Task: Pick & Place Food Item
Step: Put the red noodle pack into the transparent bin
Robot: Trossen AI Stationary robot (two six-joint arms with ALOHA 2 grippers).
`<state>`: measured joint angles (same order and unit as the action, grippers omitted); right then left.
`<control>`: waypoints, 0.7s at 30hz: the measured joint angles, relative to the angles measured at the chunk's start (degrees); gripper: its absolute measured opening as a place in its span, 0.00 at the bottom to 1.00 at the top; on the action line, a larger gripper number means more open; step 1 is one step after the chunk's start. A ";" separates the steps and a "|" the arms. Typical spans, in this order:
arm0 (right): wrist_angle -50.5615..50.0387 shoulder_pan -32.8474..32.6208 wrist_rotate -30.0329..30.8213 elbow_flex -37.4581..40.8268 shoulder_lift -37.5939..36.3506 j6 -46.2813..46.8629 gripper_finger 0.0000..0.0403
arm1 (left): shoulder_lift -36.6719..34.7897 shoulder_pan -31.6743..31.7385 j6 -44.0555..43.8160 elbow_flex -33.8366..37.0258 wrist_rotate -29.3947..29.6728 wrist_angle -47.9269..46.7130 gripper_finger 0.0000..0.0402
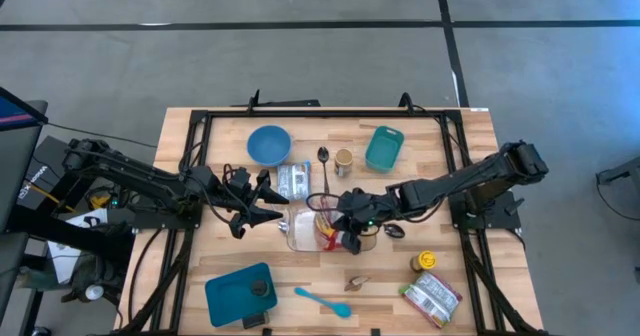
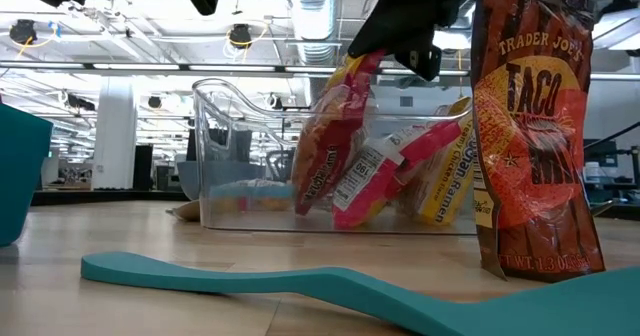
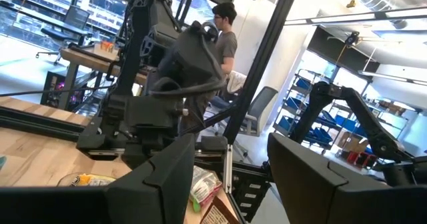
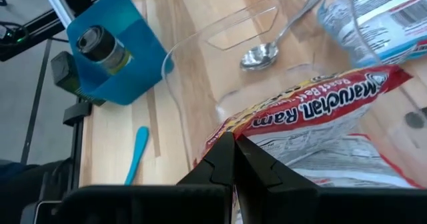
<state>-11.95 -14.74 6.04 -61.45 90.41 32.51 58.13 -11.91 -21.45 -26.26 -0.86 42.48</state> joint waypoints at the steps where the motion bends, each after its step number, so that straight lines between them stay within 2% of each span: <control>1: -0.08 -0.28 0.00 0.02 0.00 0.00 0.00 | 0.00 -0.01 0.00 0.00 0.00 0.00 0.46; 21: -2.66 -1.69 0.00 0.06 0.81 1.01 0.00 | 0.00 -0.01 0.00 0.00 0.00 0.00 0.46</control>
<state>-14.61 -16.43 6.05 -61.39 91.22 33.52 58.13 -11.92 -21.45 -26.26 -0.86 42.48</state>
